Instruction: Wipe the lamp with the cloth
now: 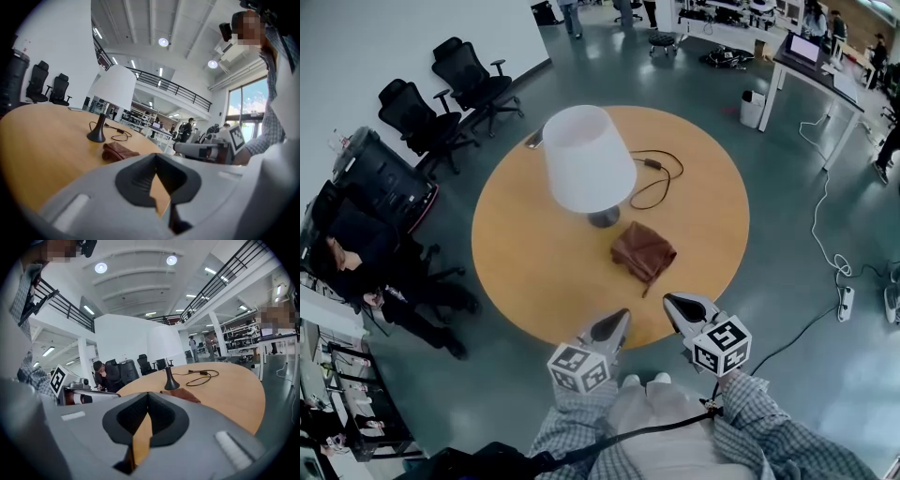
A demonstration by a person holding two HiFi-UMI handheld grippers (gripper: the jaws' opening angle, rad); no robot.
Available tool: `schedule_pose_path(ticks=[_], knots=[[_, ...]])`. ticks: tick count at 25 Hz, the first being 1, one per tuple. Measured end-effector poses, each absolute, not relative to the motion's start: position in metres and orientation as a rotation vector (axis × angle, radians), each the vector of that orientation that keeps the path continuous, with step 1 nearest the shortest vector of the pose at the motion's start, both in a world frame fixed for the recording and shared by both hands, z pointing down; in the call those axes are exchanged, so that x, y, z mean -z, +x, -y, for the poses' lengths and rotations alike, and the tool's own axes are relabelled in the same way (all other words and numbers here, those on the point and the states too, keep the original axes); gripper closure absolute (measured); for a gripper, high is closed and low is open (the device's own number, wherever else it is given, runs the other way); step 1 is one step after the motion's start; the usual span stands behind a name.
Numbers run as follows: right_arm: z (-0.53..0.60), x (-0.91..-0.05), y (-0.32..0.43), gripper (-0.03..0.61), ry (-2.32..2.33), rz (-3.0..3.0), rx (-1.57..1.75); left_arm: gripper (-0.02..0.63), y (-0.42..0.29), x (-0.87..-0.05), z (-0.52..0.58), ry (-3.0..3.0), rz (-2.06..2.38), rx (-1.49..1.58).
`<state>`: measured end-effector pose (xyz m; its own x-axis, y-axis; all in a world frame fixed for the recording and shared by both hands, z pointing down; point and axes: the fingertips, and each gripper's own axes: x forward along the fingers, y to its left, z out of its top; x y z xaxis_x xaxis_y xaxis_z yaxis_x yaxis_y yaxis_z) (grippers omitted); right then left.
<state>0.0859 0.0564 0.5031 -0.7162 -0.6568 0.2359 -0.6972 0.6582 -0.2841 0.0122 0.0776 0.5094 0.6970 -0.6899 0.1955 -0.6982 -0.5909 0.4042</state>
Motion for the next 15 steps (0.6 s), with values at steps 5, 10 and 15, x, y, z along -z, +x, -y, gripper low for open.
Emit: schedule_pose_path(ticks=[5, 10, 15], knots=[[-0.060, -0.513, 0.100, 0.575, 1.143, 2.742, -0.605, 0.614, 0.019, -0.503, -0.087, 2.466, 1.083, -0.028], [-0.054, -0.515, 0.091, 0.575, 1.109, 2.754, -0.609, 0.614, 0.003, -0.504, -0.080, 2.441, 1.146, -0.006], [-0.033, -0.515, 0.080, 0.575, 1.096, 2.750, -0.593, 0.614, -0.012, -0.505, -0.053, 2.433, 1.162, 0.023]])
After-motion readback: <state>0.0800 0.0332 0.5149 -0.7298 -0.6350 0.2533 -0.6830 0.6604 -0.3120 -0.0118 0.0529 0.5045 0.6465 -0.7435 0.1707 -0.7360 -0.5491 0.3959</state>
